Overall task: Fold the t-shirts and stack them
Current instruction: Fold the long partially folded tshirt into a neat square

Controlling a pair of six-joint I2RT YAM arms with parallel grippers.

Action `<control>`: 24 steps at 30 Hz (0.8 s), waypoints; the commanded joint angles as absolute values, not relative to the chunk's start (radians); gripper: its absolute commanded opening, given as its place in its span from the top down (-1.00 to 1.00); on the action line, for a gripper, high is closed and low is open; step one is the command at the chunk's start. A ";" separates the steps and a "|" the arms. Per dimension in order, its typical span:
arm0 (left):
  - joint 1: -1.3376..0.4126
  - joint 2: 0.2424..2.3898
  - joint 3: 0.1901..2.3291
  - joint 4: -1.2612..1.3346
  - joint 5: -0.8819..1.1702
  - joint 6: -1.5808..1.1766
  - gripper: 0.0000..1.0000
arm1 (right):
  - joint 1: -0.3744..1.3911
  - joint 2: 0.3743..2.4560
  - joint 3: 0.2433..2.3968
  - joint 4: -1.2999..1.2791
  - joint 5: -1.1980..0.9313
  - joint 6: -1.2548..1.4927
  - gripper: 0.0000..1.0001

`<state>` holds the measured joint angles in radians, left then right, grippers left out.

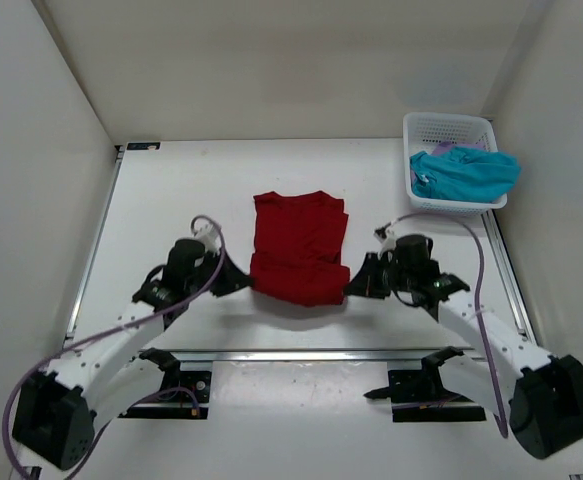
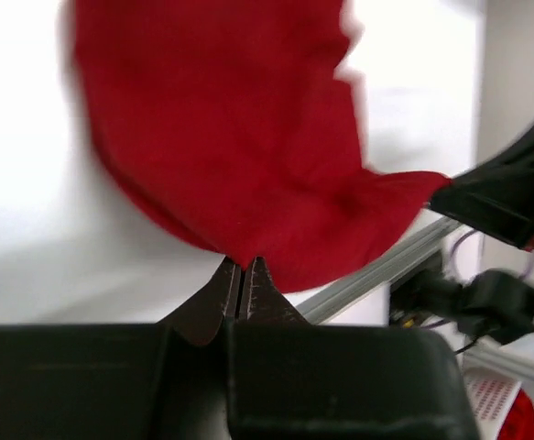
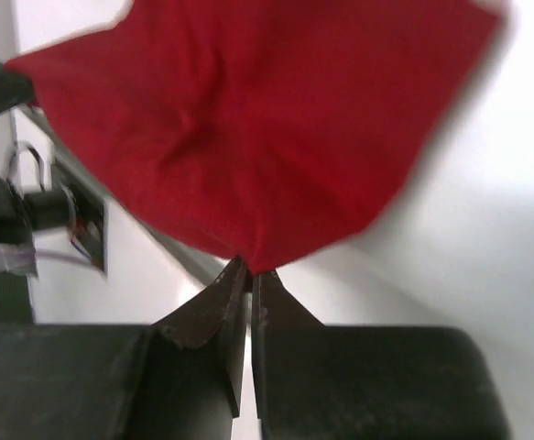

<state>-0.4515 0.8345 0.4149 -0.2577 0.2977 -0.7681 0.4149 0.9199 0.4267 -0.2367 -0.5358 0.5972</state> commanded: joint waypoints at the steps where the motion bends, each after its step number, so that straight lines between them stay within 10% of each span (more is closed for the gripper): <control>1: -0.456 0.984 0.627 -0.209 0.279 -0.698 1.00 | 0.374 1.053 0.654 -0.256 -0.542 0.459 0.98; 24: -0.281 1.748 1.274 -0.057 0.104 -0.655 1.00 | 0.092 1.992 1.564 -0.241 -0.700 0.420 1.00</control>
<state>-0.2966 1.6855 1.2129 -0.0647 0.1551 -0.6800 0.0849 1.9087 1.4246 -0.1806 -0.7334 0.4622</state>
